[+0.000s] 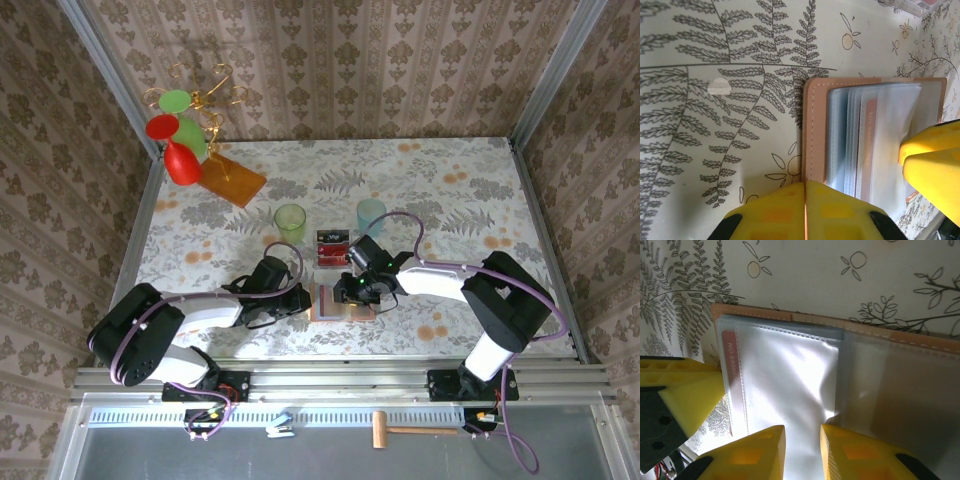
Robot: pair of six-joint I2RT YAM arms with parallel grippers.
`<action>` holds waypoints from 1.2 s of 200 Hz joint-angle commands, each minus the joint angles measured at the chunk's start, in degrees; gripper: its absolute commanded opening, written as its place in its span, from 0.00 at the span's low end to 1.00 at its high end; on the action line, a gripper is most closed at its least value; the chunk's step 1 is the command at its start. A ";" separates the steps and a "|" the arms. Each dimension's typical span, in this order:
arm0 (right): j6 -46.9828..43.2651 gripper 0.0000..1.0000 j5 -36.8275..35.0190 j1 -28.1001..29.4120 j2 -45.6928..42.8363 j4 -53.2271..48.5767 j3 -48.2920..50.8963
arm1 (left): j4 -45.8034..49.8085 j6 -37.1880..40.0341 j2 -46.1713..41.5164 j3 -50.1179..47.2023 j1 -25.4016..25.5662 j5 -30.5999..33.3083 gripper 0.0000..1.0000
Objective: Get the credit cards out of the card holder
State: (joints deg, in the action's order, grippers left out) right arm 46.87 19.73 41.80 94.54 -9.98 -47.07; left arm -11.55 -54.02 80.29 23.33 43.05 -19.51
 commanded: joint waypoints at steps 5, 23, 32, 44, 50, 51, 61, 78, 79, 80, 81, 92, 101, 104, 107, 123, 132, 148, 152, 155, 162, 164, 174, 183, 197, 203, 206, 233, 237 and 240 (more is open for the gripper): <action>0.20 0.25 -2.37 0.22 -0.95 -1.42 1.79 | 5.04 0.71 0.37 0.04 0.35 0.44 0.08; 0.41 0.23 -1.76 0.06 -0.47 -0.17 2.20 | 5.79 0.91 0.07 0.52 0.37 0.44 0.08; 0.63 0.22 -1.46 0.08 -0.28 0.40 2.41 | 6.55 1.09 -0.41 0.96 0.31 0.50 0.08; 0.93 0.21 -0.95 0.03 -0.24 1.58 3.00 | 8.47 1.54 -1.59 1.90 0.34 0.83 0.09; 1.17 0.20 -0.62 -0.05 -0.26 2.32 3.37 | 9.46 1.72 -2.29 2.50 0.34 1.04 0.10; 1.19 0.21 -0.59 -0.05 -0.29 2.41 3.47 | 9.63 1.76 -2.44 2.55 0.27 1.09 0.10; 1.53 0.20 -0.09 -0.21 -0.32 3.40 3.94 | 11.13 2.20 -3.70 3.54 0.36 1.38 0.10; 1.88 0.19 0.64 -0.56 -0.58 4.71 4.80 | 13.47 2.59 -5.68 5.10 0.35 1.67 0.10; 1.85 0.19 0.70 -0.57 -0.54 4.75 4.84 | 13.57 2.60 -5.76 5.21 0.36 1.67 0.10; 1.88 0.19 0.72 -0.62 -0.52 4.81 4.86 | 13.66 2.60 -5.85 5.31 0.37 1.67 0.10; 1.89 0.19 0.74 -0.60 -0.55 4.89 4.91 | 13.70 2.60 -5.94 5.40 0.37 1.71 0.10; 2.15 0.19 1.22 -0.90 -0.61 5.68 5.35 | 14.19 2.58 -6.75 6.20 0.37 1.59 0.12; 2.32 0.18 1.74 -1.06 -0.57 6.43 5.64 | 14.14 2.18 -7.28 6.69 0.35 1.11 0.15; 2.39 0.18 1.86 -1.10 -0.59 6.64 5.73 | 14.06 2.09 -7.38 6.91 0.37 0.99 0.18; 2.43 0.18 2.02 -1.20 -0.46 6.83 5.82 | 14.00 1.98 -7.50 7.10 0.39 0.85 0.19; 2.83 0.18 2.71 -1.42 -0.31 7.99 6.32 | 13.19 1.31 -7.65 8.08 0.62 -0.06 0.25; 3.12 0.17 3.13 -1.55 -0.11 8.84 6.70 | 12.93 1.06 -7.40 8.85 0.78 -0.63 0.27; 3.53 0.17 3.67 -1.81 0.28 10.01 7.23 | 13.03 1.04 -6.84 10.19 1.14 -1.23 0.29; 3.58 0.17 3.73 -1.88 0.31 10.17 7.21 | 13.04 1.02 -6.74 10.44 1.24 -1.32 0.30; 3.69 0.17 3.82 -1.90 0.42 10.28 7.32 | 13.11 1.02 -6.54 10.57 1.34 -1.31 0.30; 3.82 0.17 3.85 -1.95 0.46 10.58 7.48 | 13.05 1.02 -6.17 10.83 1.48 -1.32 0.32; 3.81 0.17 3.90 -1.98 0.47 10.70 7.51 | 13.05 0.95 -6.04 10.85 1.46 -1.32 0.32; 4.05 0.17 4.08 -2.07 0.62 11.14 7.77 | 12.60 0.70 -5.32 10.94 1.52 -1.54 0.34; 4.17 0.17 4.19 -2.16 0.71 11.53 8.03 | 11.67 0.30 -4.62 10.85 1.64 -1.97 0.35; 4.49 0.17 4.44 -2.34 0.75 11.99 8.31 | 9.20 -0.76 -3.46 10.34 1.69 -2.82 0.37; 4.49 0.17 4.53 -2.42 0.74 12.23 8.44 | 8.16 -1.20 -2.95 10.09 1.77 -3.14 0.38; 4.58 0.16 4.53 -2.43 0.73 12.27 8.49 | 7.75 -1.37 -2.68 10.00 1.78 -3.29 0.38; 4.63 0.16 4.71 -2.66 0.75 12.44 8.74 | 6.07 -2.14 -0.59 9.80 2.17 -3.43 0.40; 4.67 0.16 4.71 -2.63 0.73 12.52 8.81 | 5.83 -2.22 -0.38 9.68 2.29 -3.43 0.40; 4.67 0.16 4.71 -2.68 0.66 12.54 8.83 | 5.73 -2.32 -0.27 9.63 2.23 -3.43 0.40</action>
State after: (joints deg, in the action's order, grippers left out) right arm 50.85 24.51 39.53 94.24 3.03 -39.62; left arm -3.09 -54.74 78.78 33.15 44.64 -21.61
